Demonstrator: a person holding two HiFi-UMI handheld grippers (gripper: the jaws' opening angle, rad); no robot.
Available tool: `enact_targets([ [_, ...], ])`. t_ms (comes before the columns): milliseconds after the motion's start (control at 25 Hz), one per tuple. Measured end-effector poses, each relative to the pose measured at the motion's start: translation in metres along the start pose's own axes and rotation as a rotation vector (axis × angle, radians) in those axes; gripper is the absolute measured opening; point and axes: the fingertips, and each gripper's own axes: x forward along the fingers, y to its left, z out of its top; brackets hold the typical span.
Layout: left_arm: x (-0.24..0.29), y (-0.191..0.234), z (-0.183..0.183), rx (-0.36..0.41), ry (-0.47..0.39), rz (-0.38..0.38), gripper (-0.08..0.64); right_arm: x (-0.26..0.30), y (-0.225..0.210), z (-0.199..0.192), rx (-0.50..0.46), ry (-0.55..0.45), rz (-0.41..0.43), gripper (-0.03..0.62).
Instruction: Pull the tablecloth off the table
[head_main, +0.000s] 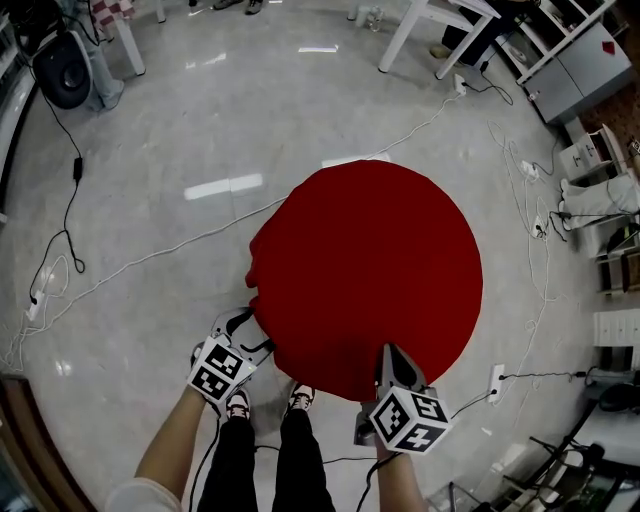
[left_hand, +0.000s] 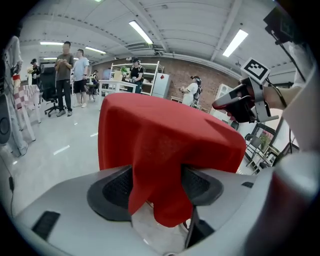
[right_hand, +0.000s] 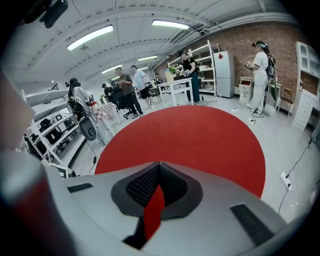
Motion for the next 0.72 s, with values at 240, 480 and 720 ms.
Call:
enact_targets([
  [240,0.008,-0.002,0.011,0.038,0.000,-0.041,0.299,0.000,-0.003,-0.006,0.024,-0.007,0.001,0.025],
  [480,0.004,-0.002,0.020,0.046,-0.026,0.007,0.189,-0.005,-0.006,-0.005,0.034,-0.012,0.010,0.025],
  [720,-0.005,0.002,0.029,0.009,-0.080,0.039,0.053,-0.009,-0.007,-0.006,0.039,-0.019,0.018,0.025],
])
